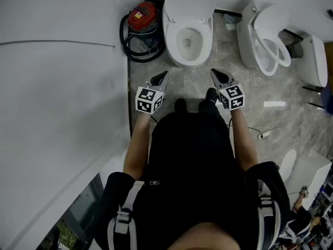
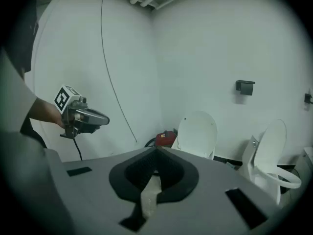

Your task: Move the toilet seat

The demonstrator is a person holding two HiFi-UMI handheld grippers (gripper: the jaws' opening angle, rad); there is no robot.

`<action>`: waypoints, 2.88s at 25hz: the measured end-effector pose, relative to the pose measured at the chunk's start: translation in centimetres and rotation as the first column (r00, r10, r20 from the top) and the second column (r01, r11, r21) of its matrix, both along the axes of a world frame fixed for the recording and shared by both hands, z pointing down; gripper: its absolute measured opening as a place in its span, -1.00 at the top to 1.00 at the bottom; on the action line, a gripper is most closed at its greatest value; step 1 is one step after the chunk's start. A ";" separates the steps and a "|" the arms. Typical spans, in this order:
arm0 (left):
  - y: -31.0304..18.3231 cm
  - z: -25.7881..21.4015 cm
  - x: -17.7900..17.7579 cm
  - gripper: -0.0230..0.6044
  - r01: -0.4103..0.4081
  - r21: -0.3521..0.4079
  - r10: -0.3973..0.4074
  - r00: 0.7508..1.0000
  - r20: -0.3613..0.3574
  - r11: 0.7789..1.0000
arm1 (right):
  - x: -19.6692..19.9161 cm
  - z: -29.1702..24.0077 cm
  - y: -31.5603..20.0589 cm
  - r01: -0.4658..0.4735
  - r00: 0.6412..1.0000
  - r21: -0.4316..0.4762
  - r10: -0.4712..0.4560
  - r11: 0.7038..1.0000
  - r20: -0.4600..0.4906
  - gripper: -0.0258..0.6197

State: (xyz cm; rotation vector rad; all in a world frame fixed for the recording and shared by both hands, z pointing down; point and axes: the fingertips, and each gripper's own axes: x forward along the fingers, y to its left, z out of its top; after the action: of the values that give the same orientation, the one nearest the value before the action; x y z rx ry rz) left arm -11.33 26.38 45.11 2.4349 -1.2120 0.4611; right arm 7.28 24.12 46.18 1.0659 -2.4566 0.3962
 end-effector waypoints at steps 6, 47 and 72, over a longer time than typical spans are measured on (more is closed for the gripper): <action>0.1 -0.1 0.1 0.94 0.008 0.003 -0.008 1.000 0.002 1.000 | 0.2 0.2 0.2 0.009 1.000 -0.001 -0.009 1.000 -0.008 0.92; 0.6 -0.4 -0.2 0.76 0.000 0.023 0.000 1.000 0.006 1.000 | -0.3 0.4 1.0 0.020 1.000 0.017 -0.020 1.000 -0.014 0.74; 1.3 -0.5 1.6 0.21 -0.024 0.030 0.024 1.000 -0.001 0.999 | 0.1 1.5 2.8 0.065 0.998 0.003 -0.065 0.998 -0.006 -0.15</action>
State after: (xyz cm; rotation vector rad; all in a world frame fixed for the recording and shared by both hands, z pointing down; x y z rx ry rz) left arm -9.73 27.69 44.65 2.4776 -1.1986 0.4509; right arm 7.43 26.95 47.67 0.9840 -2.4800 0.3683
